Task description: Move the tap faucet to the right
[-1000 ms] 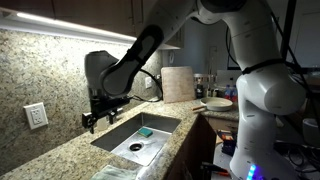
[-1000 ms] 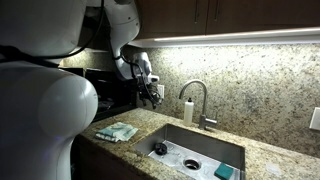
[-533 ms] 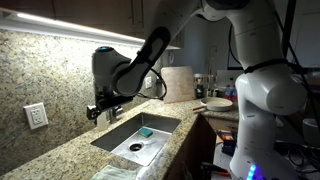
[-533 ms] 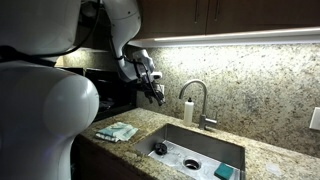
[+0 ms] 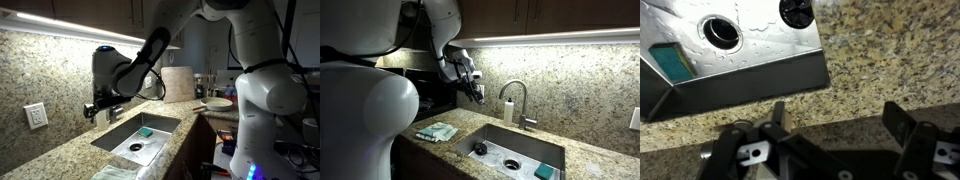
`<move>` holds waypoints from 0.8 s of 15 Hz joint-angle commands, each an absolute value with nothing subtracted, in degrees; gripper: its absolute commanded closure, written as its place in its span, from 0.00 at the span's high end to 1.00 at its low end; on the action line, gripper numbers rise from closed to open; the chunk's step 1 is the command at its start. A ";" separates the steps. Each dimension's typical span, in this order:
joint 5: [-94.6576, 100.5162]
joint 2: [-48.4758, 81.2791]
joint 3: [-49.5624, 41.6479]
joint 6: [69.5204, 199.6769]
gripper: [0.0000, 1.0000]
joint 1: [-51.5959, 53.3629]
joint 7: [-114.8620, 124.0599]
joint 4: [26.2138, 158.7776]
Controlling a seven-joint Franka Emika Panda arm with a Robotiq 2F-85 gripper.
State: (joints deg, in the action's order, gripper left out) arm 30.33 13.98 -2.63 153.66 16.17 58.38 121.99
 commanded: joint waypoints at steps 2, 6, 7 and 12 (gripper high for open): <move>47.28 13.26 -11.61 161.79 1.00 20.82 76.61 123.25; 67.36 14.33 -21.52 161.88 1.00 27.66 94.65 120.43; 72.13 14.46 -23.05 161.66 1.00 29.20 99.06 119.70; 96.21 15.02 -24.31 158.32 1.00 33.99 121.29 117.09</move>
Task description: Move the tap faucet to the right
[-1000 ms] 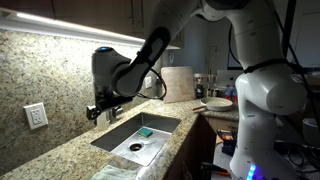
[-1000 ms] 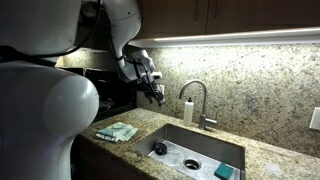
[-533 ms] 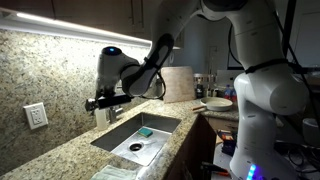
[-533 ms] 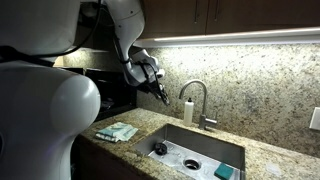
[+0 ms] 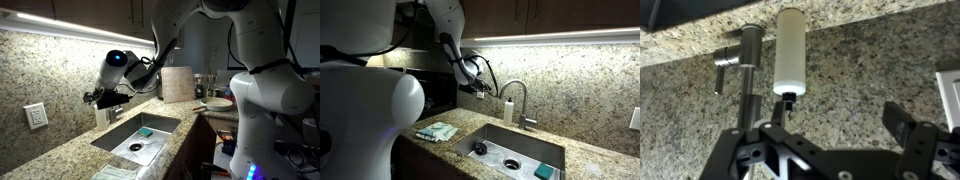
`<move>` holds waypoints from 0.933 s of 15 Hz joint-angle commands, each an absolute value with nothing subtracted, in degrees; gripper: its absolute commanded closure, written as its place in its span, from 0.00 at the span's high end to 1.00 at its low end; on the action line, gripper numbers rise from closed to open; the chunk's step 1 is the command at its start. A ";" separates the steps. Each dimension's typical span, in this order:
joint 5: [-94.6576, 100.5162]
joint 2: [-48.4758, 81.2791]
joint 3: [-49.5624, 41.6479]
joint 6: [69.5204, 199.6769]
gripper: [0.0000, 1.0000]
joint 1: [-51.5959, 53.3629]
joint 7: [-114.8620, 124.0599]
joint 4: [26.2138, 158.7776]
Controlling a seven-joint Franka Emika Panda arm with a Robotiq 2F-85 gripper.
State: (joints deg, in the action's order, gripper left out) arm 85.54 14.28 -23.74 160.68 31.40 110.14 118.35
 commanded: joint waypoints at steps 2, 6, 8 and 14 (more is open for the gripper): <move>104.02 15.50 -23.86 154.94 1.00 35.04 129.41 117.11; 113.25 16.73 -23.81 146.44 1.00 35.99 139.65 118.36; 116.19 15.92 -12.25 140.32 1.00 25.11 140.55 119.24; 118.65 16.76 0.20 131.32 1.00 12.09 141.57 120.54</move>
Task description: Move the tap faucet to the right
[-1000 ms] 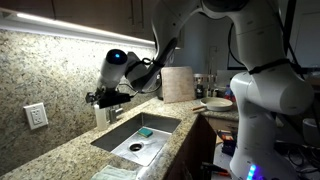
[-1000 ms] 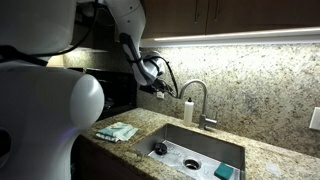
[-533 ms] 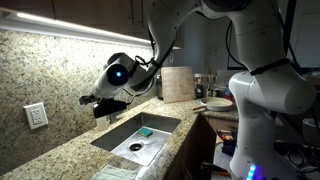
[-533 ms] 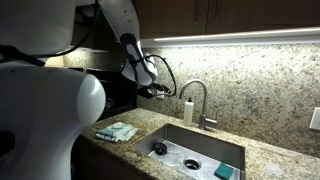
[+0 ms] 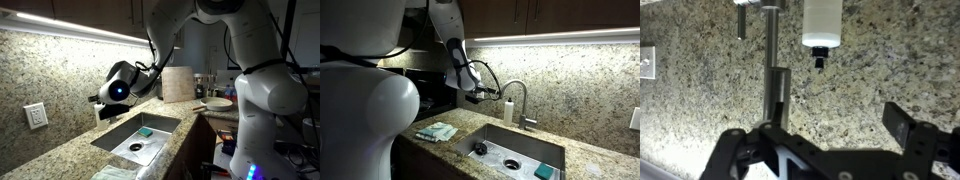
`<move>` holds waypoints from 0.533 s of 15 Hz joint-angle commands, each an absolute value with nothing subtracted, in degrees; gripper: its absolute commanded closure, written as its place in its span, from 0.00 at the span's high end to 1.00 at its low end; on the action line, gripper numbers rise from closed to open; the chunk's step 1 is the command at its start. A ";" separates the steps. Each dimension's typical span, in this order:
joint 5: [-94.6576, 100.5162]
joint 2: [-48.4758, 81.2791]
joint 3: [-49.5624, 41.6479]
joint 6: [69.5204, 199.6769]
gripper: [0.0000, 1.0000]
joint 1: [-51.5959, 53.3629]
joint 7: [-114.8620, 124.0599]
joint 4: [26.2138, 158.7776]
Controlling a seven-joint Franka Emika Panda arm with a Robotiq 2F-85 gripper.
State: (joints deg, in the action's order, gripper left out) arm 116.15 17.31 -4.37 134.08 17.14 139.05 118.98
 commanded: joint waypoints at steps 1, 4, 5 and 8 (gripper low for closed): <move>118.53 16.77 1.25 130.69 1.00 10.80 141.37 120.72; 118.27 17.00 3.22 130.32 1.00 7.95 141.21 120.76; 118.19 17.12 3.65 130.44 1.00 7.27 141.16 120.71; 118.09 17.20 4.43 129.72 1.00 6.06 141.25 120.58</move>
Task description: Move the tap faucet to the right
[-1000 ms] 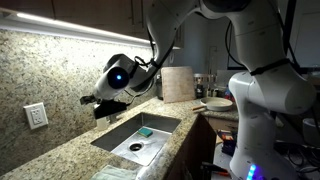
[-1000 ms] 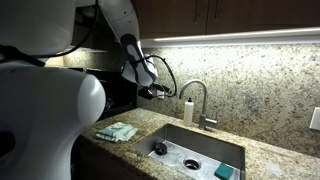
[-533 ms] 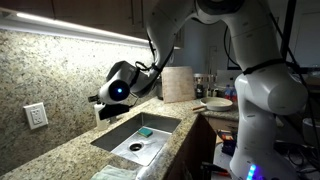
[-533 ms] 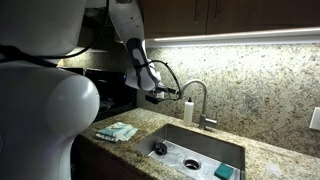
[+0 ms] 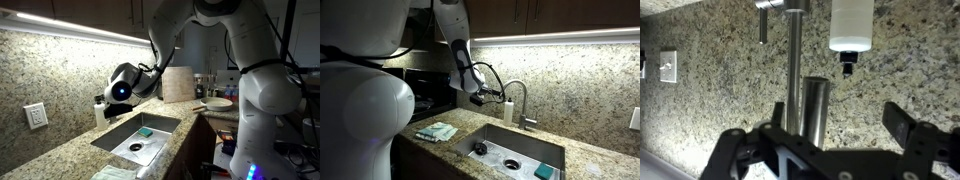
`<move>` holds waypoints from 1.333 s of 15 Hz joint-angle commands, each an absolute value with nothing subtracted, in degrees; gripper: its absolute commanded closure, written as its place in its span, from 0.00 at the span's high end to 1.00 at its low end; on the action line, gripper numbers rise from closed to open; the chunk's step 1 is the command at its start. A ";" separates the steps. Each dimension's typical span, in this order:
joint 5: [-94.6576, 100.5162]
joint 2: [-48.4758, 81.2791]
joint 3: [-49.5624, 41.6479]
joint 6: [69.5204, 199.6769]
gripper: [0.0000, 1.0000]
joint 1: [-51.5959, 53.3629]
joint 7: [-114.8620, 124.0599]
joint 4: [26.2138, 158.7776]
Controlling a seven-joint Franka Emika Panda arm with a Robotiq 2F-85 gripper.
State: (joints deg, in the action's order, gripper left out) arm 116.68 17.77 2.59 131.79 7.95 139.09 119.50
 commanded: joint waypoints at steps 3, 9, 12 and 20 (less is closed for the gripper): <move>118.07 17.69 4.79 128.79 1.00 5.24 141.47 119.87; 116.46 18.44 4.65 128.65 1.00 3.69 141.06 118.90; 115.53 18.25 4.23 128.19 1.00 2.62 140.82 119.38; 113.45 16.26 3.34 126.98 1.00 0.22 142.16 123.06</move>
